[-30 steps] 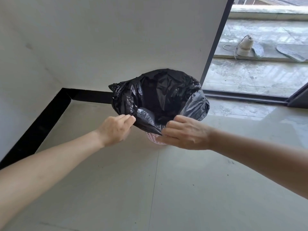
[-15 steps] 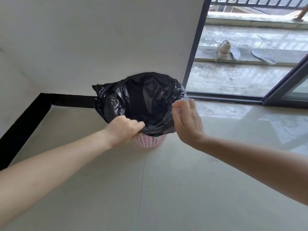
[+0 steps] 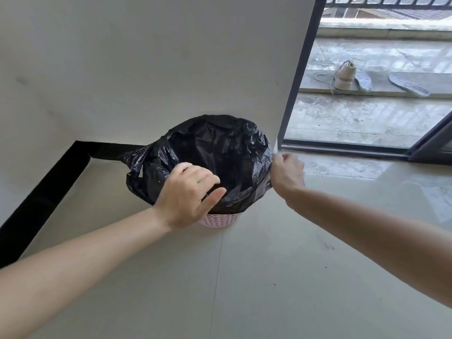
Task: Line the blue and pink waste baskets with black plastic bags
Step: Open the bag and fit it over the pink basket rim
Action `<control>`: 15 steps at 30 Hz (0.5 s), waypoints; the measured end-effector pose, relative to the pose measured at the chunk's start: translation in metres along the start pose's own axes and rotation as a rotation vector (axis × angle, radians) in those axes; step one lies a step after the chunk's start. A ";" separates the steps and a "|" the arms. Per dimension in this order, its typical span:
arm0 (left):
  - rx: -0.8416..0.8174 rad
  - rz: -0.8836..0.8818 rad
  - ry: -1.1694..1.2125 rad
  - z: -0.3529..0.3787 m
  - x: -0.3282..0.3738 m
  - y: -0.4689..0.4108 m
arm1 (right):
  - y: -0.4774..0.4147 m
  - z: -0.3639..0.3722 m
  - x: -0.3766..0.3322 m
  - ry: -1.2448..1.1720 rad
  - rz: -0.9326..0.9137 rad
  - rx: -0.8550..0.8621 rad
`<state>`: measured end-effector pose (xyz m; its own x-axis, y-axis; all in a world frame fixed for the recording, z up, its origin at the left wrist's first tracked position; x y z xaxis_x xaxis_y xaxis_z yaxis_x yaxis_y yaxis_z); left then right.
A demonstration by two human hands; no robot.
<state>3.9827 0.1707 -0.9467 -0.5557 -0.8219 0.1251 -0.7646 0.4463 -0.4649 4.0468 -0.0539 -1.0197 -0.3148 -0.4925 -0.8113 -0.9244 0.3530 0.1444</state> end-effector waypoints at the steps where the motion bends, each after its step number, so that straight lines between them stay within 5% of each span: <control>1: 0.105 -0.101 -0.032 -0.010 -0.015 0.000 | -0.005 -0.011 -0.010 0.057 -0.082 0.114; 3: 0.126 -0.416 -0.110 -0.013 -0.054 -0.001 | -0.012 -0.021 -0.040 0.090 -0.293 0.194; 7: -0.213 -1.110 0.174 0.025 -0.124 0.022 | -0.032 0.029 -0.071 0.457 -0.425 -0.156; 10: -0.102 -1.156 0.515 0.039 -0.135 0.023 | -0.034 0.051 -0.062 0.370 -0.345 -0.340; 15: 0.050 -1.236 0.798 0.051 -0.151 0.029 | -0.035 0.030 -0.031 -0.177 -0.150 -0.216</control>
<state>4.0616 0.2900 -1.0232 0.3861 -0.2477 0.8886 -0.8745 -0.4047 0.2672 4.0956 -0.0269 -1.0168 -0.1466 -0.3739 -0.9158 -0.9880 0.0999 0.1174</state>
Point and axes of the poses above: each hand's wrist, its own y-axis away from the middle knuckle, its own z-axis out of the palm, x = y × z, the point moved 9 cm from there along -y, towards the middle knuckle, and after that the axes turned 5 degrees about -z, right-handed, at the moved point
